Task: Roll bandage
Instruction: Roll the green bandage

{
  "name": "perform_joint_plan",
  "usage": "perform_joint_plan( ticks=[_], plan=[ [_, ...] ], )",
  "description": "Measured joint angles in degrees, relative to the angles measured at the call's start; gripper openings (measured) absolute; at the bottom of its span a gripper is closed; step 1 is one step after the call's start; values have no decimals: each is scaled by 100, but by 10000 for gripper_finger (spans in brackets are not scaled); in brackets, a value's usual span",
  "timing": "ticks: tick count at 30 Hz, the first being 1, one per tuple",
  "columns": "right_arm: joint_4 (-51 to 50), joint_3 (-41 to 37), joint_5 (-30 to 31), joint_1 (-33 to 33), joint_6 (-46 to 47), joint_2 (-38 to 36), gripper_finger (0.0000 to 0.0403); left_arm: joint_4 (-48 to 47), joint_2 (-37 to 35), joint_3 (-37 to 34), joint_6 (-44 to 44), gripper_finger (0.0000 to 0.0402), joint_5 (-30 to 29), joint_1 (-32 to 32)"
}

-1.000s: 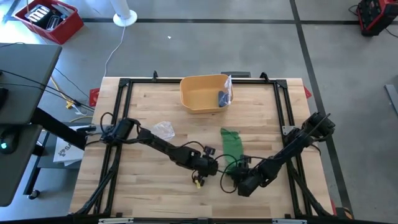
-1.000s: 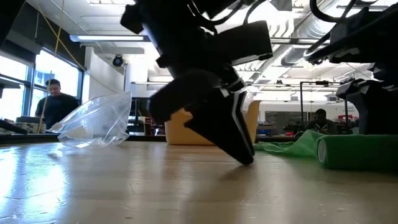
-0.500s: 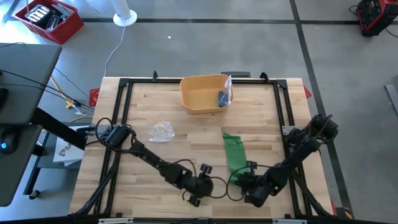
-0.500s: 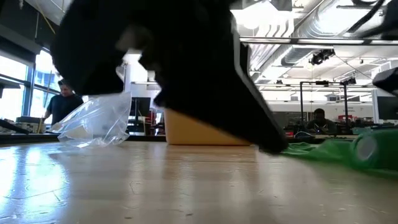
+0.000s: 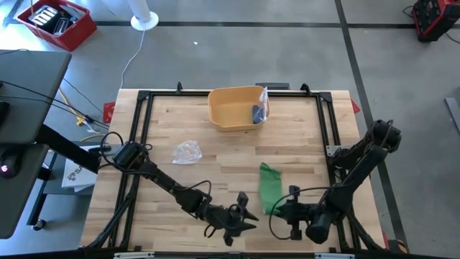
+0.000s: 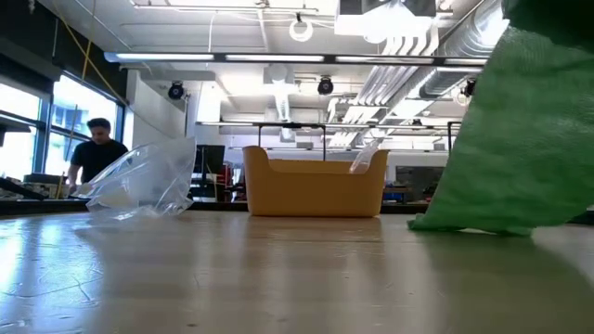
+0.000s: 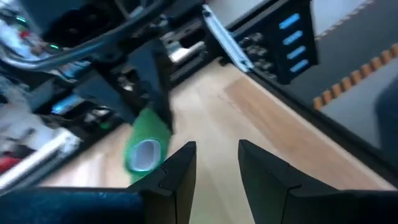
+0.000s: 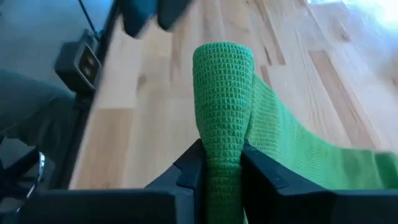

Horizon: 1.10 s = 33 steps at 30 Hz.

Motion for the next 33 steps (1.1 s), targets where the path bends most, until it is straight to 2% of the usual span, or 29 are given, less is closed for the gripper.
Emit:
perform_joint_plan(
  ticks=[8,15,23,33],
  plan=[
    [249,0,146,-93,-384,-118,62,671,59,7,75,117,-404,-12],
    [340,0,93,-203,-559,-118,62,801,111,9,59,117,-736,43],
    [365,-2,95,-232,-617,-115,62,752,111,11,-428,117,-1301,32],
    [370,-2,59,-227,-635,-115,62,563,111,11,-1176,117,-1494,66]
  ],
)
